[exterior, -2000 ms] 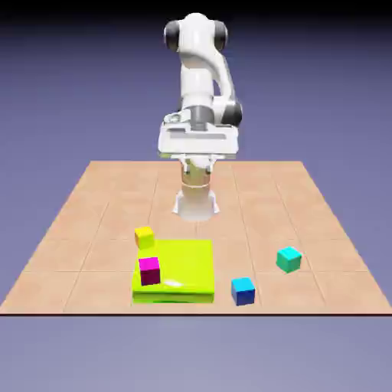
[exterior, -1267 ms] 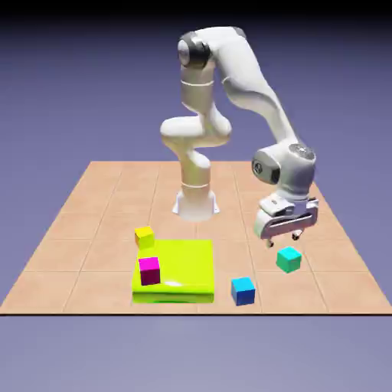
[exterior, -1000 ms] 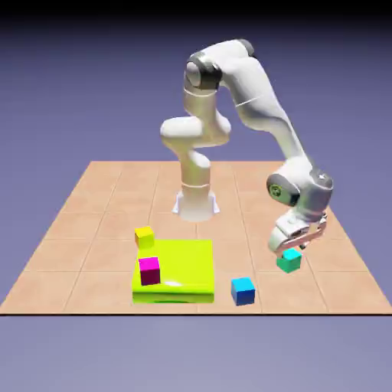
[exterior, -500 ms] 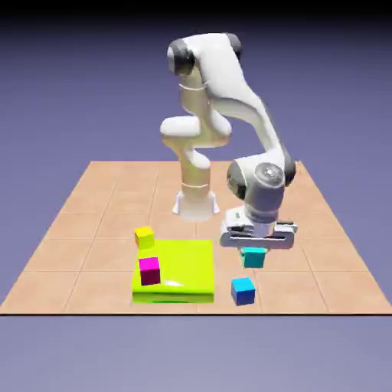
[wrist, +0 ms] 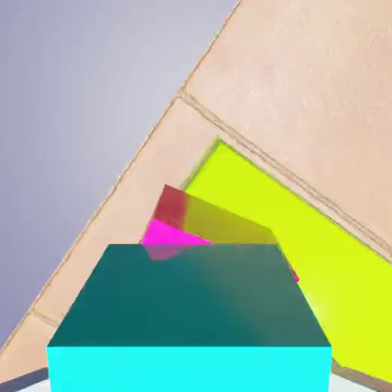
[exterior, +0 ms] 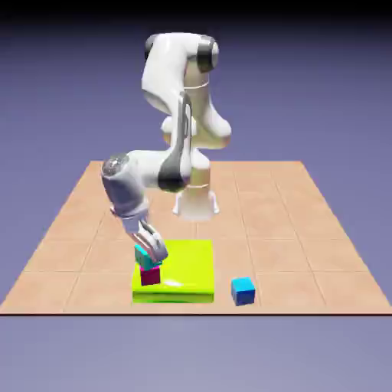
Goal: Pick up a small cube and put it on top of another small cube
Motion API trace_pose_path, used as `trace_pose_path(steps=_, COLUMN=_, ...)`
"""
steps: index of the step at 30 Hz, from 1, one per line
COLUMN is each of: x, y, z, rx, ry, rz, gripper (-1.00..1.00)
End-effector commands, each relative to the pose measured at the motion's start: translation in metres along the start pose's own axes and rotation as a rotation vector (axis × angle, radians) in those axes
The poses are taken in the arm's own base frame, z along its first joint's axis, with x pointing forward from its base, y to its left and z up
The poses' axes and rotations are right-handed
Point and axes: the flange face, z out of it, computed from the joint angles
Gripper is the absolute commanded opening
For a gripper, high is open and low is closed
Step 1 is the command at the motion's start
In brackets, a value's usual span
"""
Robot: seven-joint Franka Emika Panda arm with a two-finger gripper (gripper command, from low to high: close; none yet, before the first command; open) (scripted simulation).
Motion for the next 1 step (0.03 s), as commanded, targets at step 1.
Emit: trace_pose_path(steps=1, x=-0.0008, y=0.0005, z=-0.0179, rx=0.0, ry=0.0, rz=0.0, gripper=1.0)
